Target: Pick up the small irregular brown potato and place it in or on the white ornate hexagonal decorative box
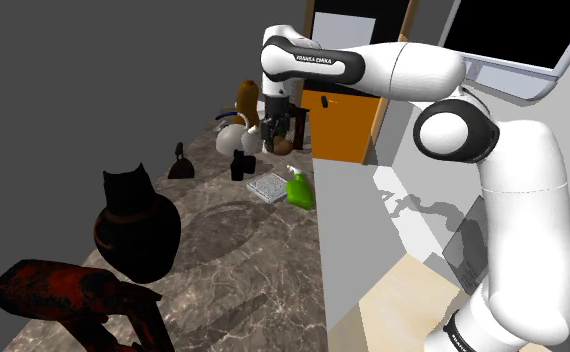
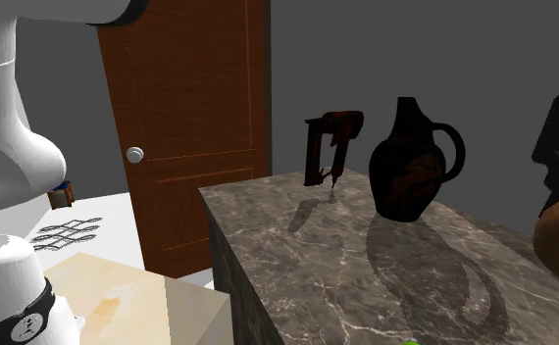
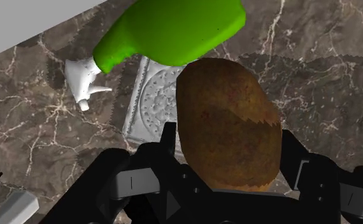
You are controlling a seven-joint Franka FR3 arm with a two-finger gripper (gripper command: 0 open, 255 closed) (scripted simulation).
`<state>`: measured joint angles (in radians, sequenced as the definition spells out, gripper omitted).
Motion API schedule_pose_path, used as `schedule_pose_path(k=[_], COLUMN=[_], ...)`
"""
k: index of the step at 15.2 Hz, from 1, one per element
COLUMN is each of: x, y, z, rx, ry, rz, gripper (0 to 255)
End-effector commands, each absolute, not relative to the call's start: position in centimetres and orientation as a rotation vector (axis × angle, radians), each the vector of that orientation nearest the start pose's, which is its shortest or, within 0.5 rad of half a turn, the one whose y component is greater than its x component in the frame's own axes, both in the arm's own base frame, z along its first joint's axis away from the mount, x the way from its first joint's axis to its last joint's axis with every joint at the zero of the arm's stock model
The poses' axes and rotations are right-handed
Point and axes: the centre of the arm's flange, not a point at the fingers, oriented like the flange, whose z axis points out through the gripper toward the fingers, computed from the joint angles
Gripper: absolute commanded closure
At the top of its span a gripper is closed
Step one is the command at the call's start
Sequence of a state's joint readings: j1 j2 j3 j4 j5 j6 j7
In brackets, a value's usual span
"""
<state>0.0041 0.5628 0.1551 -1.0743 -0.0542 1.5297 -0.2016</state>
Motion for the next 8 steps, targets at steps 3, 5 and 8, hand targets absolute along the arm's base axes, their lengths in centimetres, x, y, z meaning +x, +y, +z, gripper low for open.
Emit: schedule_pose_path(k=[3,5,8], x=[71.6,71.6,71.6], y=[6.0,6.0,6.0], z=[48.8,47.8,46.2], rx=[-3.061,-3.061,-3.061], ry=[-0.529,-0.529,-0.529], rz=[0.157,0.157,0.157], gripper=[255,255,255])
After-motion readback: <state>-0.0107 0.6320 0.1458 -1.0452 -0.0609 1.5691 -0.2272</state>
